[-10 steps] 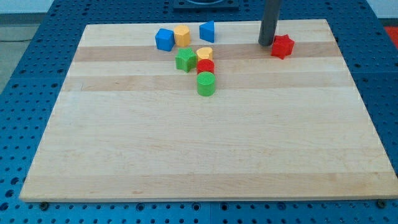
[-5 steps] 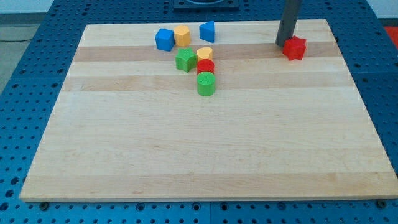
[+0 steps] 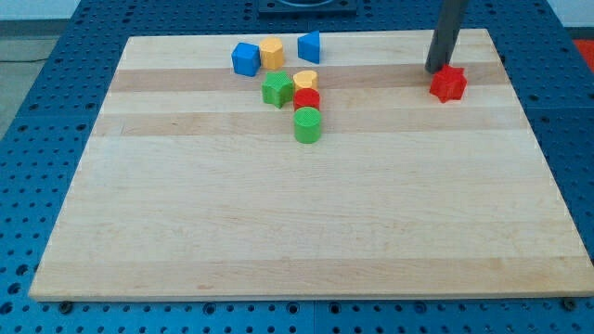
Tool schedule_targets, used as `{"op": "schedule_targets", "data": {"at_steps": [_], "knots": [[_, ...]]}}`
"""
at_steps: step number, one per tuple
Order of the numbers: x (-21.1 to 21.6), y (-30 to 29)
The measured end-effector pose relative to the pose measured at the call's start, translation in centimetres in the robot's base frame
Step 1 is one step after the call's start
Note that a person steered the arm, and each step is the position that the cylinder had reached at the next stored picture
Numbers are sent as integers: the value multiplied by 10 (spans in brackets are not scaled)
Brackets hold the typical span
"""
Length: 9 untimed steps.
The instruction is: Move the red star towards the center right of the board
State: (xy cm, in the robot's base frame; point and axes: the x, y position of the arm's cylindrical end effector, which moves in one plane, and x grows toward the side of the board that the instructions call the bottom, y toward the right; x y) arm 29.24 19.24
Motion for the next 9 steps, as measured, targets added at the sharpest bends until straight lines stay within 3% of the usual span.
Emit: {"op": "schedule_targets", "data": {"at_steps": [2,7,9], "knots": [[30,0],[46,12],[2,-77]]}}
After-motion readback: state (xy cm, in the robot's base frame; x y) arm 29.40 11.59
